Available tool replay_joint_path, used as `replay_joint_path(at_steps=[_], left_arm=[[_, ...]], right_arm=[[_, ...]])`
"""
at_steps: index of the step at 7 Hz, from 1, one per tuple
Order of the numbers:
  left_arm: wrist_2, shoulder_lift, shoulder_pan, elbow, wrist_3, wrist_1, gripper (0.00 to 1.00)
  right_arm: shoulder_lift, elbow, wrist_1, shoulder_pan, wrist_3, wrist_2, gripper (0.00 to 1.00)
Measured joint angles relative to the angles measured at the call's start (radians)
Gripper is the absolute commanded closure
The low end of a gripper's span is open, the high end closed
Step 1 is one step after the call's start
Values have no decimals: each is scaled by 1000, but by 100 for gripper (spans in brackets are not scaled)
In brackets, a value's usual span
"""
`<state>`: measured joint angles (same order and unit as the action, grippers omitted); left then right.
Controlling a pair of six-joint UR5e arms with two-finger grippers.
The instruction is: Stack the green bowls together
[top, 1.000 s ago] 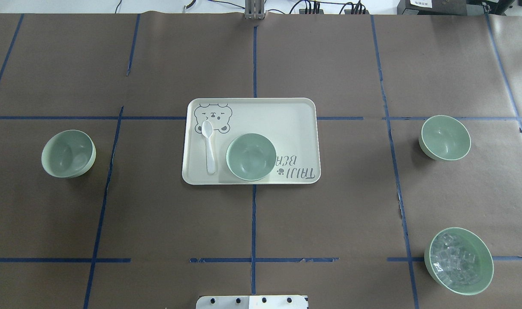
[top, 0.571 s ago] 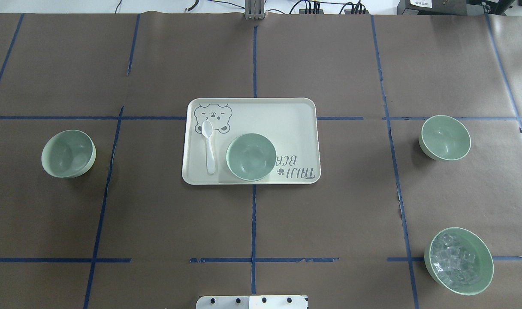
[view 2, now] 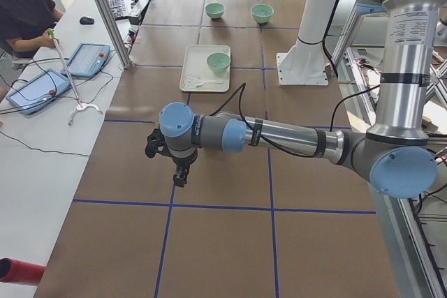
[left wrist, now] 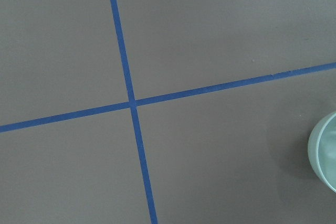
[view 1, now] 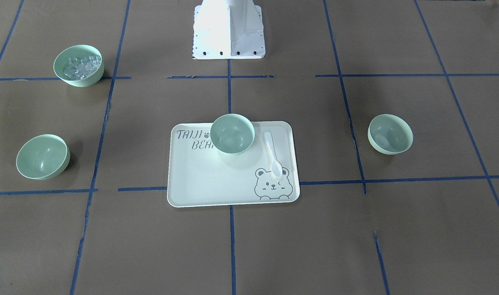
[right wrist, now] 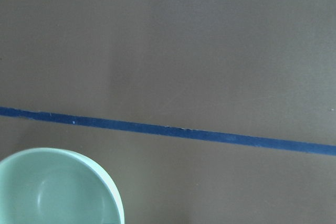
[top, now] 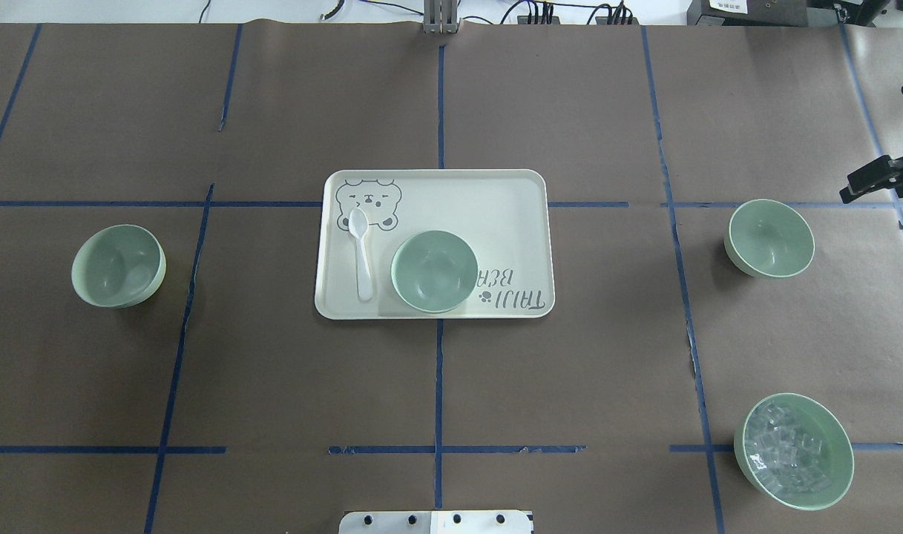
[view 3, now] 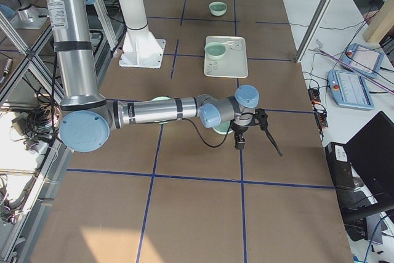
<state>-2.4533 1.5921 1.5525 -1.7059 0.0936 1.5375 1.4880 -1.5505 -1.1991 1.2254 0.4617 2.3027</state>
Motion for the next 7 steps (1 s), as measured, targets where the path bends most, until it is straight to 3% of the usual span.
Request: replay_joint_path(at_steps=[2, 3, 5, 6, 7], left_arm=[[-3, 0, 0, -4, 0, 1, 0], [-4, 0, 0, -5, 0, 1, 0], [-4, 0, 0, -7, 0, 1, 0], [-4, 0, 0, -7, 0, 1, 0], [-4, 0, 0, -8, 0, 1, 0]], right_arm=[[27, 5, 117, -73, 177, -25, 1], [30, 10, 128, -101, 198, -30, 18], [30, 24, 132, -136, 209, -34, 80], [30, 31, 132, -144, 211, -34, 100], [27, 34, 132, -148, 211, -33, 100]])
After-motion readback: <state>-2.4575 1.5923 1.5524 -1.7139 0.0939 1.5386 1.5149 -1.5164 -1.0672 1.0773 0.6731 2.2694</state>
